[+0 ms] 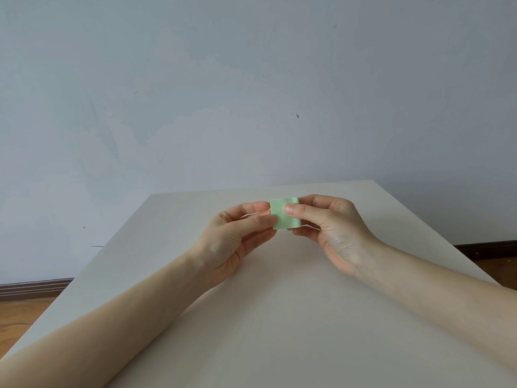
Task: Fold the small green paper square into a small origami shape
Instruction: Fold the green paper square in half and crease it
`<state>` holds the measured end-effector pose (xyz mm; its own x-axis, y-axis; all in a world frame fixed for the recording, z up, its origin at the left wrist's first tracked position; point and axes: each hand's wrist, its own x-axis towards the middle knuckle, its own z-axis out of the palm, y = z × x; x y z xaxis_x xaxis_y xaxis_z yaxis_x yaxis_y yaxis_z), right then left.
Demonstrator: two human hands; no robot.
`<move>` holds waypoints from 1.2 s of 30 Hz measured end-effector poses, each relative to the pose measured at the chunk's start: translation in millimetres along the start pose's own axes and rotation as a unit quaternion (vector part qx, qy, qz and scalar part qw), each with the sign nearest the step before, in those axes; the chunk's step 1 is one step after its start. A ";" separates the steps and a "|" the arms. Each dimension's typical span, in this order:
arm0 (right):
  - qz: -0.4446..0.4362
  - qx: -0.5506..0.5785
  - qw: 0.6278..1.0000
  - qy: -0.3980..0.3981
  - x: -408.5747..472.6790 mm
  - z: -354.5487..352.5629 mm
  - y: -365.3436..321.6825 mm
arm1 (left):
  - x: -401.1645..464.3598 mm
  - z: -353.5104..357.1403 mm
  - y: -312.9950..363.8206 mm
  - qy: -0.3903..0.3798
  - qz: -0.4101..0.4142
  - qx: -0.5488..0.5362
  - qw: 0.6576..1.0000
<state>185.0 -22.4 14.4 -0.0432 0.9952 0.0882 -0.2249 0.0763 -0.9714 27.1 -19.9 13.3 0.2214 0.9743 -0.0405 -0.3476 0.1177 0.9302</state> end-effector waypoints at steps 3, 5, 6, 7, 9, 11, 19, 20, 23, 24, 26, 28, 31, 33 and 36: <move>0.001 0.003 1.000 0.001 -0.1 0.0 0.0 | 0.0 -0.1 0.0 -0.001 0.002 0.004 1.000; 0.001 0.003 1.000 0.001 -0.5 -0.1 -0.1 | -0.2 -0.3 0.2 0.000 0.004 0.006 1.000; 0.001 0.003 1.000 0.001 -0.8 -0.2 -0.1 | -0.3 0.0 0.3 0.000 0.005 0.007 1.000; 0.001 0.003 1.000 0.000 -0.8 -0.1 -0.3 | -0.4 0.0 0.3 0.000 0.005 0.008 1.000; 0.000 0.003 1.000 0.000 -0.6 0.2 -0.5 | -0.3 0.0 0.1 0.000 0.006 0.007 1.000; 0.000 0.001 1.000 0.001 -0.2 0.3 -0.6 | 0.2 -0.3 0.0 0.000 0.007 0.006 1.000; 0.003 -0.004 1.000 0.000 -0.1 0.1 -0.1 | 0.6 -0.8 -0.4 -0.002 0.011 0.015 1.000; 0.004 -0.004 1.000 -0.001 -0.1 -0.1 0.0 | 0.6 -0.6 -0.2 0.000 0.013 0.016 1.000; 0.004 -0.006 1.000 -0.002 0.3 -0.2 0.4 | 0.3 -0.1 -0.2 0.004 0.022 0.022 1.000; 0.004 -0.006 1.000 -0.002 0.5 -0.2 0.4 | 0.1 0.0 -0.4 0.005 0.023 0.024 0.999; 0.004 -0.005 1.000 0.000 0.6 -0.3 0.4 | 0.1 0.0 -0.7 0.006 0.022 0.023 0.999; 0.003 -0.004 1.000 0.002 0.5 -0.8 0.4 | 0.1 -0.3 -0.6 0.005 0.017 0.013 1.000; 0.003 0.002 1.000 0.003 0.5 -1.4 0.0 | -0.3 -0.8 0.3 -0.002 0.006 -0.002 1.000; 0.003 0.005 1.000 0.002 0.8 -1.6 -0.4 | -0.7 -1.0 0.6 -0.006 0.001 -0.008 1.000; 0.004 0.002 1.000 0.001 1.2 -1.2 -0.3 | -0.9 -0.8 0.5 -0.009 -0.003 -0.007 1.000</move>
<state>186.2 -21.1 14.5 -0.0427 0.9959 0.0794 -0.2285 0.0676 -0.9712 25.9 -20.5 13.5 0.2397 0.9700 -0.0403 -0.3596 0.1273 0.9244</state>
